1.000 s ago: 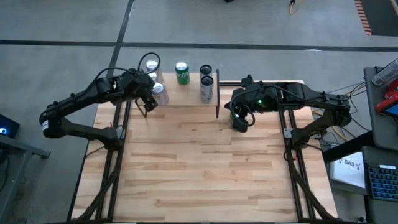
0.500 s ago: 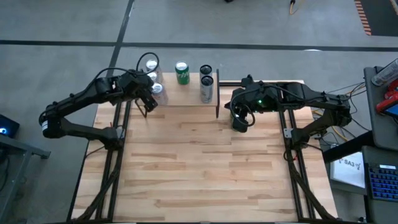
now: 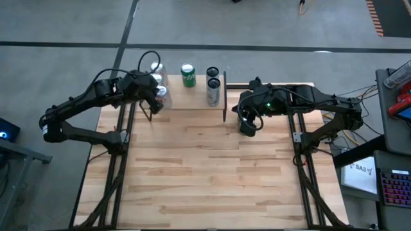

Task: Place canned beverage on shelf
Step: Put the red-silver soda can aligned with the other red-silver soda cans on the shelf

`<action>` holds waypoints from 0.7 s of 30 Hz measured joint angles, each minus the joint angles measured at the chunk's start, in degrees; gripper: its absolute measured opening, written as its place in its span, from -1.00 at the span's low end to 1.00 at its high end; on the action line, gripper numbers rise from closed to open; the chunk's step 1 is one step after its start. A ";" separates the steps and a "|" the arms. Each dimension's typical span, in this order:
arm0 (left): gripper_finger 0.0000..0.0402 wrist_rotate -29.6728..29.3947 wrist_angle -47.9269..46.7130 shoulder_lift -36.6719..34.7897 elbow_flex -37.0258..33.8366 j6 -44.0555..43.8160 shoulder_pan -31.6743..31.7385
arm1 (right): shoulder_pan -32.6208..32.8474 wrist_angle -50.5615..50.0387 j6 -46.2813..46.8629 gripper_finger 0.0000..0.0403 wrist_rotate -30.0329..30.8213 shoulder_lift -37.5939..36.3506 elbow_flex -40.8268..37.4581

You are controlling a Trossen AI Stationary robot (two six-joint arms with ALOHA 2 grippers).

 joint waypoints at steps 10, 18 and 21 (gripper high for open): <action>-1.00 3.31 9.66 4.53 -0.52 -0.28 -4.16 | 0.00 -0.09 -0.13 -0.94 -0.02 0.00 0.00; -1.00 1.80 9.60 8.62 -0.59 -2.99 -5.24 | 0.00 -0.22 -0.09 -0.94 -0.06 0.00 0.00; -1.00 1.10 9.41 9.74 -0.59 -3.43 -5.23 | -0.01 -0.27 -0.13 -0.94 -0.07 0.00 0.00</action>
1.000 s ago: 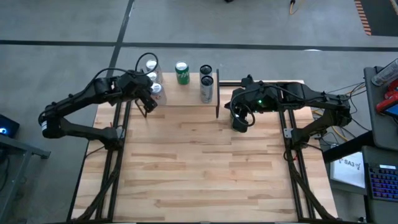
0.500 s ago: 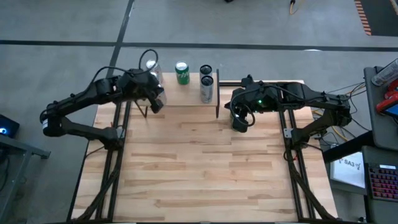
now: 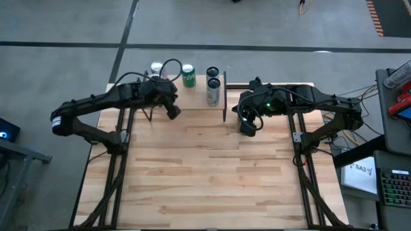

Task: Place canned beverage on shelf
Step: Put the red-silver soda can aligned with the other red-silver soda cans on the shelf

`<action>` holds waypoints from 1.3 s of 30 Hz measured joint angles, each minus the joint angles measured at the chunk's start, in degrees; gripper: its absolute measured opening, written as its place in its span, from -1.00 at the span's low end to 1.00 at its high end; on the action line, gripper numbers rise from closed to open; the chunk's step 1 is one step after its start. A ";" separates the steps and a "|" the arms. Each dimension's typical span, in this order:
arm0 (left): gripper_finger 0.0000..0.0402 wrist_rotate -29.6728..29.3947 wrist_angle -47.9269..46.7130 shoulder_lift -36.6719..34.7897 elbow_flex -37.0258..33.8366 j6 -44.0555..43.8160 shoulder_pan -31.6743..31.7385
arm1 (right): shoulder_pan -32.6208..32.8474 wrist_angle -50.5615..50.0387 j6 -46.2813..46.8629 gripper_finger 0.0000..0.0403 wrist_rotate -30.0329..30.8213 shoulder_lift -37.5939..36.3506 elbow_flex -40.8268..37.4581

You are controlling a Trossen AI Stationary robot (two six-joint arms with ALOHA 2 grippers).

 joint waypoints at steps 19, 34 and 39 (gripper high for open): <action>-1.00 -6.91 -5.82 1.87 -0.02 -2.41 0.06 | 0.62 -0.99 0.13 -0.94 0.03 0.00 0.00; -1.00 -9.38 -10.66 1.59 -0.02 -4.68 0.02 | 0.62 -0.99 0.55 -0.94 0.03 0.00 0.00; -1.00 -9.38 -11.64 1.39 -0.02 -5.01 0.01 | 0.62 -0.99 0.55 -0.94 0.03 0.00 0.00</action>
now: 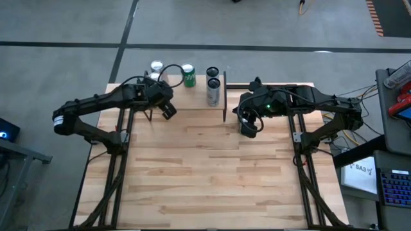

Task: Place canned beverage on shelf
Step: Put the red-silver soda can aligned with the other red-silver soda cans on the shelf, then put the bottom green soda can aligned with the other soda cans on the shelf

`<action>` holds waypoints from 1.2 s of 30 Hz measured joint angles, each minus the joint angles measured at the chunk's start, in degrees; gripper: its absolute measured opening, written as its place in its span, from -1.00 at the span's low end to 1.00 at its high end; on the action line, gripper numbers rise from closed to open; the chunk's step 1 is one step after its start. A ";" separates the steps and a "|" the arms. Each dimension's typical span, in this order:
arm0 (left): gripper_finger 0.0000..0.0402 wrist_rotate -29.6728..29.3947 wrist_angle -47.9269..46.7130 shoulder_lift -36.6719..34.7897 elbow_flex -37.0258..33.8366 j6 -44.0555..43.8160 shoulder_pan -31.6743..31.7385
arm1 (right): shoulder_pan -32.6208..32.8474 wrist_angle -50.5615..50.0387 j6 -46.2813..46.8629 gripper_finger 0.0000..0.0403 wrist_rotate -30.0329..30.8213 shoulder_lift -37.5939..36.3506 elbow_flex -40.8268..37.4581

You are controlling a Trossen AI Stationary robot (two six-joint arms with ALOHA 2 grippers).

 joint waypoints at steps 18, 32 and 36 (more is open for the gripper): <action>-1.00 0.04 -3.93 -4.62 0.00 -2.83 0.00 | 0.00 0.00 0.00 -0.94 0.00 0.00 0.00; -1.00 -0.22 -1.46 -11.43 0.00 -1.17 -0.02 | 0.00 0.22 0.02 -0.94 0.02 0.00 0.00; -1.00 -0.31 -0.36 -12.99 0.00 0.33 -0.02 | 0.01 0.23 0.08 -0.94 0.02 0.00 0.00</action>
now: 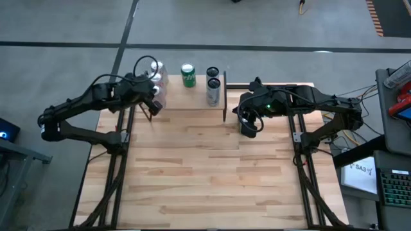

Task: Place canned beverage on shelf
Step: Put the bottom green soda can aligned with the other soda cans on the shelf

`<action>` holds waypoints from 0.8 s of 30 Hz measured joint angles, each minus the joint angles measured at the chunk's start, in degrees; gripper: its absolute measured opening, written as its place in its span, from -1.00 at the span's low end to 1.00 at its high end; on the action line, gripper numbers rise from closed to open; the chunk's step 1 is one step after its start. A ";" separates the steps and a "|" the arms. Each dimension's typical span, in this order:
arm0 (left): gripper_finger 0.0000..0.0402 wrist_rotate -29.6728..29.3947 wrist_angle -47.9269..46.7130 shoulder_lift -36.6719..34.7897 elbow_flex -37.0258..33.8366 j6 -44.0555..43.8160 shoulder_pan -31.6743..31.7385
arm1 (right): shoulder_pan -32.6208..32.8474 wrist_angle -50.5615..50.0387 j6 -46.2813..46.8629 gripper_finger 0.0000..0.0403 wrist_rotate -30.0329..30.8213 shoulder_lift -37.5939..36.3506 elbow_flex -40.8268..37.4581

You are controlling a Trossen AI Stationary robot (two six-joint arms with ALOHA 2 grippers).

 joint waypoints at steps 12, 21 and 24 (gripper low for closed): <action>-1.00 5.67 10.81 -9.76 -5.31 9.28 -2.20 | 0.01 0.06 3.70 -0.94 0.07 0.00 -3.81; -1.00 10.93 23.22 -19.93 -17.39 9.60 -2.99 | -0.01 -0.02 9.24 -0.94 4.97 0.00 -6.84; -1.00 10.97 27.03 -22.50 -20.78 10.48 -2.99 | -0.10 -0.03 12.61 -0.94 6.38 0.00 -7.86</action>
